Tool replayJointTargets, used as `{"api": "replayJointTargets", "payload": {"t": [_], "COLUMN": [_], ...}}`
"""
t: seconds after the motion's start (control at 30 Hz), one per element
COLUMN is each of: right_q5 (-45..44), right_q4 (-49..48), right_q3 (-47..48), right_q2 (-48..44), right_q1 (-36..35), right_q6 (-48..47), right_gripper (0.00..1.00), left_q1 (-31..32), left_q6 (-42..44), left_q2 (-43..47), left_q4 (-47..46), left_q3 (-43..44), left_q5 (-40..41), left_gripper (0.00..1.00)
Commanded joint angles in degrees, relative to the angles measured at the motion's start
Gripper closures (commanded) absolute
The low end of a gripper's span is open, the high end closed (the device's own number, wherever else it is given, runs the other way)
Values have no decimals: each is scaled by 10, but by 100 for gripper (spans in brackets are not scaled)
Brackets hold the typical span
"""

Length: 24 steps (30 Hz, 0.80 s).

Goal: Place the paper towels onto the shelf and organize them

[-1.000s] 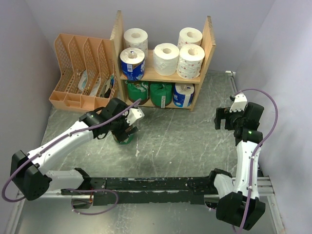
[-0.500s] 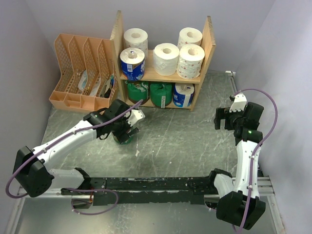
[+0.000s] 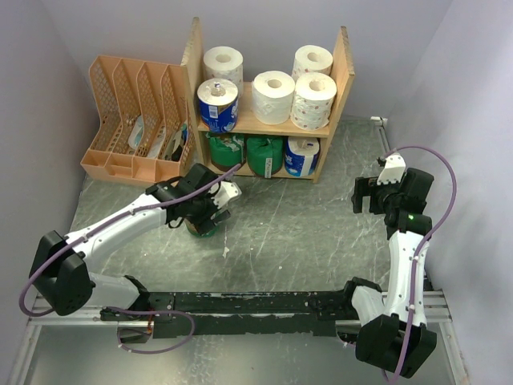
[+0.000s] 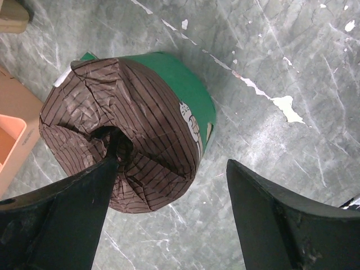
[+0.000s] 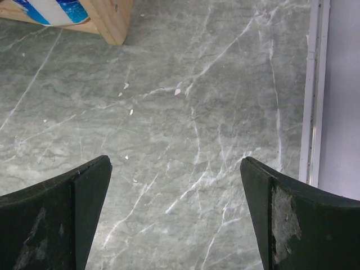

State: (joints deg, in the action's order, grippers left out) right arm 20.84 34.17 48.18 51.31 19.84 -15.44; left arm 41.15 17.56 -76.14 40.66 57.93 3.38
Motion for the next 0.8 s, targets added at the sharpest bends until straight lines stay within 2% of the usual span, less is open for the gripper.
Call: {"api": "replayJointTargets", "payload": {"t": [0.0,0.17,0.47,0.77], "right_q5": [6,5,6,5], "right_q4": [-1,-1,-1,-1], "right_q3": [-3,-3,-3,-3], "right_q2": [-3,-6,-7,-9], "right_q1": [6,6,6,6], "right_q6": [-4,-4,-4,-4], "right_gripper": [0,0,0,0], "left_q1": [3,2,3,3], "left_q6": [2,5,8,10], "left_q2": [-12,-26,-36,-47], "left_q4": [-9,-9,0,4], "left_q3": [24,33,44,41], "left_q5": [-19,-19,-21,-18], "left_gripper": [10,11,29,37]}}
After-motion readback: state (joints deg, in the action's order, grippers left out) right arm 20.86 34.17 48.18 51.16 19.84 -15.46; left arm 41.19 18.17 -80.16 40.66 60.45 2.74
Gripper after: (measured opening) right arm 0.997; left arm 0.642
